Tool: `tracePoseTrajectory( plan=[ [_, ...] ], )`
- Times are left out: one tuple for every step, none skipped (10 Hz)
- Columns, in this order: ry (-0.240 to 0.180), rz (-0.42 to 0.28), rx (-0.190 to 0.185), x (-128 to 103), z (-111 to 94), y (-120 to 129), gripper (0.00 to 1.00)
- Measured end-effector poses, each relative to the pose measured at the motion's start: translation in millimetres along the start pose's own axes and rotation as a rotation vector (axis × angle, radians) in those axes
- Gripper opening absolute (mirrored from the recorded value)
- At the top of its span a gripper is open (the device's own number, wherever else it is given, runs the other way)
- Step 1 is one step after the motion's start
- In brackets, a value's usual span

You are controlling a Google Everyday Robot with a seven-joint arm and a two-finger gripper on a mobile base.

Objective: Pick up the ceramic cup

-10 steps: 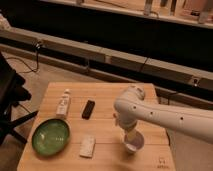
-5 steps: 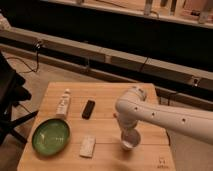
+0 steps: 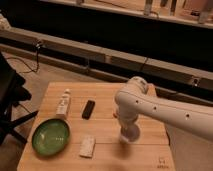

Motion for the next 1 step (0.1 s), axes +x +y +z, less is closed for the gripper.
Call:
tracePoseTrajectory(
  plan=[
    [0.0,-0.004,0.006,0.2,-9.9,-2.6,0.01]
  ],
)
